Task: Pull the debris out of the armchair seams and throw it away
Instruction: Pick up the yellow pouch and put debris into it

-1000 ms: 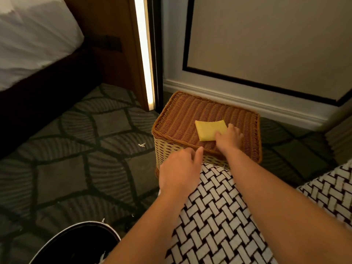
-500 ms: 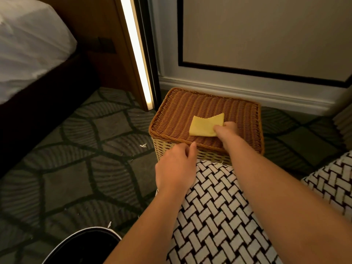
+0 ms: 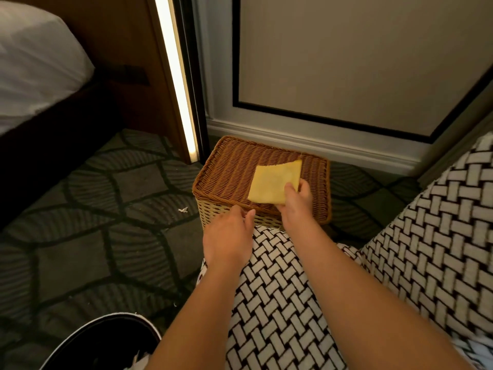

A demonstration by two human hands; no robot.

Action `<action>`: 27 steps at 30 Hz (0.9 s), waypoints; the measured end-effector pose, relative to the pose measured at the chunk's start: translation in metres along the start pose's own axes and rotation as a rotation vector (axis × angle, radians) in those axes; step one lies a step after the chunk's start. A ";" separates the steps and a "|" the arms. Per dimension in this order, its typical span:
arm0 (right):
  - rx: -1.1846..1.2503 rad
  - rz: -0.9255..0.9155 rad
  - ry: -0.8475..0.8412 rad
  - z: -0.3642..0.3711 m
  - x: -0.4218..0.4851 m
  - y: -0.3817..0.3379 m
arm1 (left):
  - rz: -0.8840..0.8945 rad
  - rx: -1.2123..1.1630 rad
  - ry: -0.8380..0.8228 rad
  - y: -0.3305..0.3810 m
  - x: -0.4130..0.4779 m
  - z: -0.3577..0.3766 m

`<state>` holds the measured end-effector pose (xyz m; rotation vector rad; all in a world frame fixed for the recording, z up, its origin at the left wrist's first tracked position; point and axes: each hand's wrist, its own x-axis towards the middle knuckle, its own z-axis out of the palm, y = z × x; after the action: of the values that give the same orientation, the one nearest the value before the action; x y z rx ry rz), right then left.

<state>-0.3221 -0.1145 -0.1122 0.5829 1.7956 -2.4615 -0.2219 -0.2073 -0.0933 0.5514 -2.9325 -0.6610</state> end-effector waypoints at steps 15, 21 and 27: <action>0.266 0.067 -0.211 -0.063 -0.182 -0.055 | -0.383 -1.233 -0.201 0.039 -0.108 -0.080; -0.089 -0.070 -0.382 -0.099 -0.258 -0.107 | -0.287 -1.221 -0.108 0.054 -0.160 -0.129; -0.484 -0.279 -0.352 -0.135 -0.299 -0.159 | -0.086 -1.085 -0.023 0.067 -0.210 -0.158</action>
<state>-0.0464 0.0073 0.0939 -0.1307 2.3026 -1.9684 -0.0230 -0.1379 0.0775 0.4966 -2.0614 -2.0079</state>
